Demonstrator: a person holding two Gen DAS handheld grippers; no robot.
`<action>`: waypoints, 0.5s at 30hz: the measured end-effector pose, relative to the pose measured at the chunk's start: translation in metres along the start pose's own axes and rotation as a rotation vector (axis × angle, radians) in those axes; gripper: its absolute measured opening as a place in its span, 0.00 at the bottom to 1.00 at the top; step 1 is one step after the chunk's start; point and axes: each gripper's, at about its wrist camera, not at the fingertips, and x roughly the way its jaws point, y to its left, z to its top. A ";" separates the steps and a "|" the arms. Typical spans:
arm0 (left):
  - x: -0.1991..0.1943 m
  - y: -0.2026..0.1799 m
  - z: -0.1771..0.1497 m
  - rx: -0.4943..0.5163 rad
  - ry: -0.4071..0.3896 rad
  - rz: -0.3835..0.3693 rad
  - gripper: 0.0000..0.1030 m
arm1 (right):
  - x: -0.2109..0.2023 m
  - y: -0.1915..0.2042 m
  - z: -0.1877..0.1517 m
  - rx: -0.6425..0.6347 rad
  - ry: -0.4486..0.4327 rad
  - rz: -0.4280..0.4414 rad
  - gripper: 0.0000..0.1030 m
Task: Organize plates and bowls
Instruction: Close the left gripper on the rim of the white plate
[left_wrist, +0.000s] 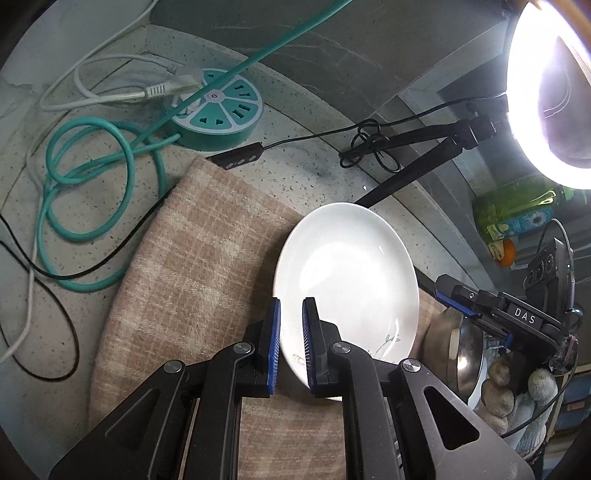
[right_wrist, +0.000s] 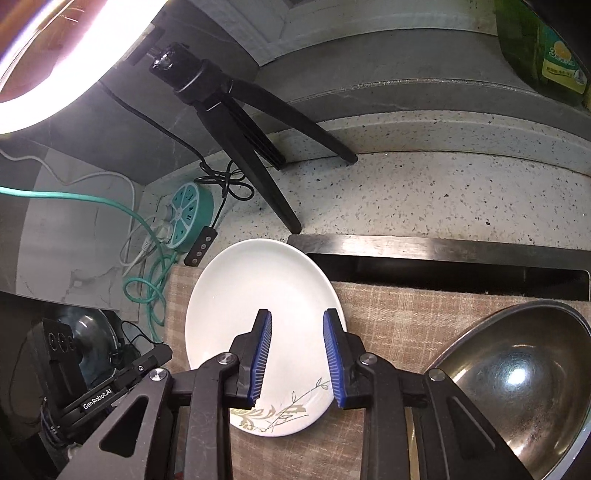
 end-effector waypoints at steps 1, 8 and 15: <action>0.002 0.001 0.000 -0.002 0.002 0.003 0.10 | 0.002 0.000 0.001 -0.003 0.003 -0.005 0.24; 0.007 0.001 0.002 -0.006 0.024 0.007 0.10 | 0.011 -0.005 0.008 -0.013 0.018 -0.036 0.22; 0.014 0.000 0.002 -0.002 0.030 0.013 0.10 | 0.017 -0.005 0.009 -0.048 0.025 -0.080 0.21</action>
